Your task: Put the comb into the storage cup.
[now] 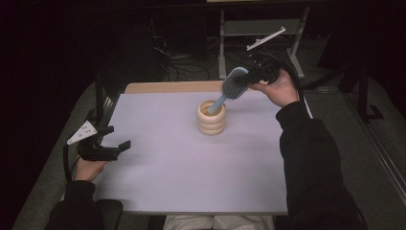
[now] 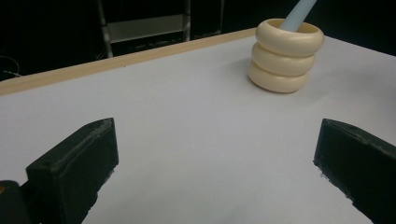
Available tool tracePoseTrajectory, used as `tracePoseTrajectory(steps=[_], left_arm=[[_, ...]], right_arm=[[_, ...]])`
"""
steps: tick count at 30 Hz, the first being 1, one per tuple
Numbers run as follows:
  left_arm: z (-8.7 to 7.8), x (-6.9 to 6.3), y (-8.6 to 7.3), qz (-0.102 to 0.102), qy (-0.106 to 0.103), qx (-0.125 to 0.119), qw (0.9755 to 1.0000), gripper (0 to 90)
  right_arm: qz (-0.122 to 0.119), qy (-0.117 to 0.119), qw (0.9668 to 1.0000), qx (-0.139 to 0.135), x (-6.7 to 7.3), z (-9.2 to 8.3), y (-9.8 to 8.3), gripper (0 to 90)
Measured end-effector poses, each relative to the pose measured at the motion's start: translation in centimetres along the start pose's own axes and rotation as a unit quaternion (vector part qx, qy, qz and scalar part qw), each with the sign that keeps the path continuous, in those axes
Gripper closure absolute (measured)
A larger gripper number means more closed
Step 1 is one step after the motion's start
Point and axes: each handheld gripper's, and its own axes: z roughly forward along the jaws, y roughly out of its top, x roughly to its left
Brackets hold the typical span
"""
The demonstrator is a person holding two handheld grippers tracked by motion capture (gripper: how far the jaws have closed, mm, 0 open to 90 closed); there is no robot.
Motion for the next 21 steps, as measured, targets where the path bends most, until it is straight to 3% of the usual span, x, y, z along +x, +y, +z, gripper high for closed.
tracePoseTrajectory(steps=[5, 21], left_arm=[[0.1, 0.3, -0.3, -0.010, 0.004, -0.002, 0.9999, 0.0], [1.1, -0.1, -0.8, 0.000, -0.001, 0.023, 0.9997, 0.0]], right_arm=[[0.001, 0.002, 1.0000, 0.007, 0.0, 0.9, -0.1, 55.6], [0.022, 0.019, 0.9994, 0.017, -0.6, 3.7, -1.1, 55.4]])
